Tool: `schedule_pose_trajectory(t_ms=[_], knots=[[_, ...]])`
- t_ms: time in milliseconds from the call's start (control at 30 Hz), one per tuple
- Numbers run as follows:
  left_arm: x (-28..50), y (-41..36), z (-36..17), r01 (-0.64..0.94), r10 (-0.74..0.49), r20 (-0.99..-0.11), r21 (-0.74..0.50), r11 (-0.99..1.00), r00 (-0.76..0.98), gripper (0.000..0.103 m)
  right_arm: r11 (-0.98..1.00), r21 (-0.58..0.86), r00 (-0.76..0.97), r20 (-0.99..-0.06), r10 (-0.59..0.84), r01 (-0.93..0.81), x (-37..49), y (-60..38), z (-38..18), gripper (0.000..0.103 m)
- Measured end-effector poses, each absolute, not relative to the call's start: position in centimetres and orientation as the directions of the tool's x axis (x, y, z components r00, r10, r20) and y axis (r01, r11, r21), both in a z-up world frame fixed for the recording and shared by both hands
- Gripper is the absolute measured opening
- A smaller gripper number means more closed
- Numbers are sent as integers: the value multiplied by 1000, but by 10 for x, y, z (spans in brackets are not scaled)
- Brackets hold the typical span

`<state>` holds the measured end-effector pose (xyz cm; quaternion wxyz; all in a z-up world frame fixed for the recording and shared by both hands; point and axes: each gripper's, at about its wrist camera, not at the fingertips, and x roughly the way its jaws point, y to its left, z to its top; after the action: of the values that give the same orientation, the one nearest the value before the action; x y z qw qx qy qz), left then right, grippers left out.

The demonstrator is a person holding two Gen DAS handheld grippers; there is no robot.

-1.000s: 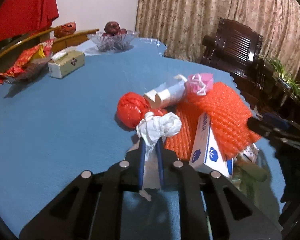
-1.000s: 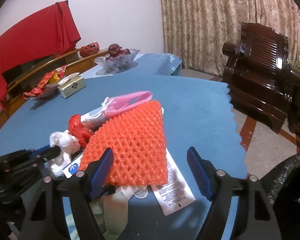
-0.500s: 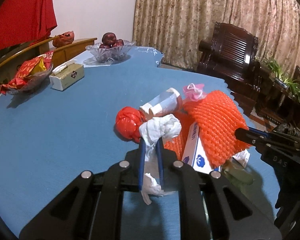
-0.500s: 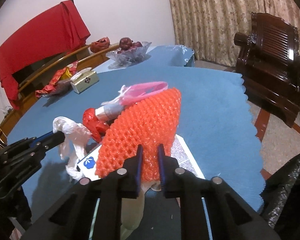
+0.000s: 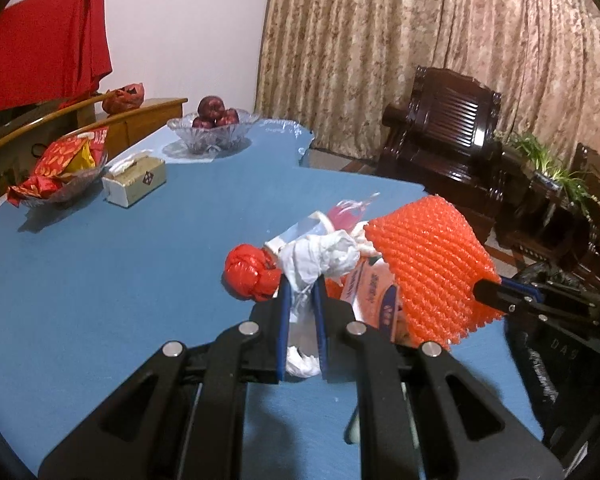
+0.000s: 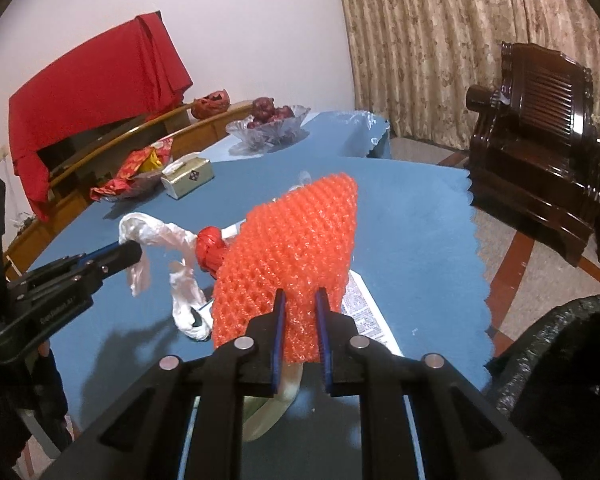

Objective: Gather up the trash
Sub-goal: 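Lift the tissue and orange net and carry both over the bin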

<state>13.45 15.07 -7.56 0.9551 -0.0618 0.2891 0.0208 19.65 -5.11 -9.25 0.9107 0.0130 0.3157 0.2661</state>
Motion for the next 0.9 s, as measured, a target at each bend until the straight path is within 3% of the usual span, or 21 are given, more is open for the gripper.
schedule_pose_trajectory(t_ms=[467,900], knots=[[116,111,-33,33,-92,-479,-129,991,873,11,883,177,737,-495,461,-434,169,-91,-58,15],[109,40,-40,172,-199,-476,-101,980,856,11,939,154,794,-502,343,-308,146,-159,-55,15]])
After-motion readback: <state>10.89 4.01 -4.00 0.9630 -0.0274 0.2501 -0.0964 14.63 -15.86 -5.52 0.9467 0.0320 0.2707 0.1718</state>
